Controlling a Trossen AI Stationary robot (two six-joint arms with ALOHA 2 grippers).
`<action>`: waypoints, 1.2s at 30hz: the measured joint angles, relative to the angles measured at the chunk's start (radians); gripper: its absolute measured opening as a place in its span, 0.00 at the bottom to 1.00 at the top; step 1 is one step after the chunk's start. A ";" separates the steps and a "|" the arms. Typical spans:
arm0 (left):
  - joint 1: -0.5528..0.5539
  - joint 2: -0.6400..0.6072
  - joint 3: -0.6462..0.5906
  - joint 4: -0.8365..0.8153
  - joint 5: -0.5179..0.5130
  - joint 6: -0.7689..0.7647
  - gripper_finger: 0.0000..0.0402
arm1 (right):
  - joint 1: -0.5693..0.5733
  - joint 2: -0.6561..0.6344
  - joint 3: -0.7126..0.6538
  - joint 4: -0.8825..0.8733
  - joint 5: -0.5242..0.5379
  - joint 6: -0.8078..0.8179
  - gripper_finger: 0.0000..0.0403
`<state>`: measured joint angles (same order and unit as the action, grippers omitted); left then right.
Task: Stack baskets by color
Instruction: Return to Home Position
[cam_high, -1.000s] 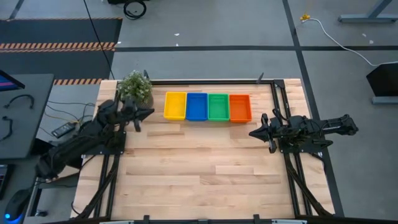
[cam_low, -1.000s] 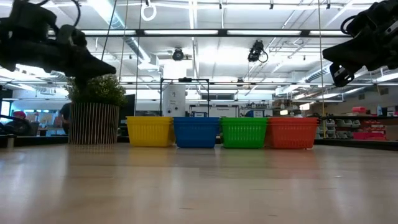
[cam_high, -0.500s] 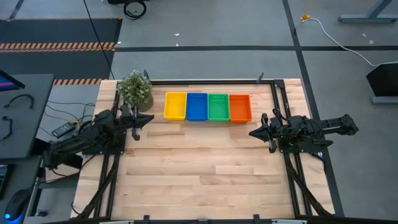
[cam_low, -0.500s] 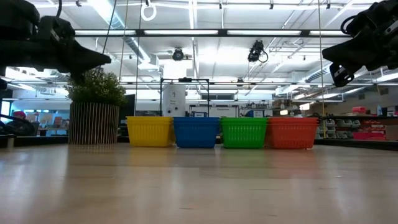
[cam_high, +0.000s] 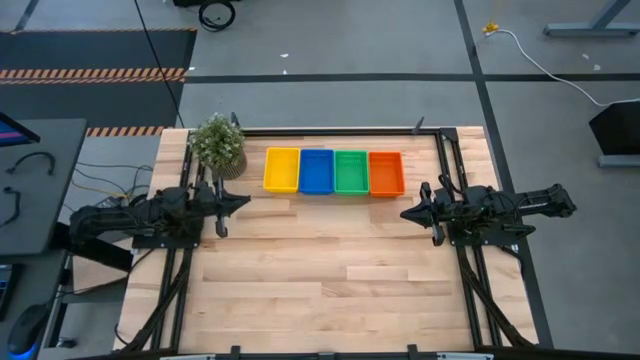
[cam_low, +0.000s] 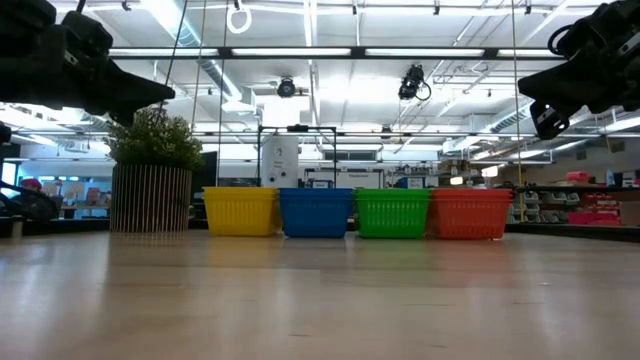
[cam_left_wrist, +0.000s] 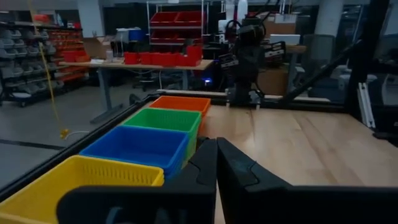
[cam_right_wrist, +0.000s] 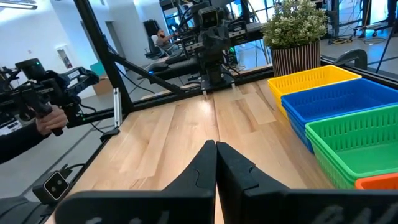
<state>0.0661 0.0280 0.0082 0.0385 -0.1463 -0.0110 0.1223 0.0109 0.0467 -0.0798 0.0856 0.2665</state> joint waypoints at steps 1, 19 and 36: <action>-0.001 0.000 0.000 0.000 -0.002 -0.003 0.01 | 0.000 0.000 0.000 0.000 0.000 0.000 0.02; -0.001 0.004 -0.001 0.022 -0.012 0.022 0.05 | 0.000 0.000 0.000 0.000 0.000 0.000 0.02; -0.001 0.005 -0.001 0.030 -0.008 0.018 0.06 | -0.046 -0.006 -0.040 0.096 -0.095 -0.002 0.02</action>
<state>0.0650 0.0326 0.0071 0.0689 -0.1547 0.0071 0.0758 0.0044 0.0071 0.0167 -0.0095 0.2647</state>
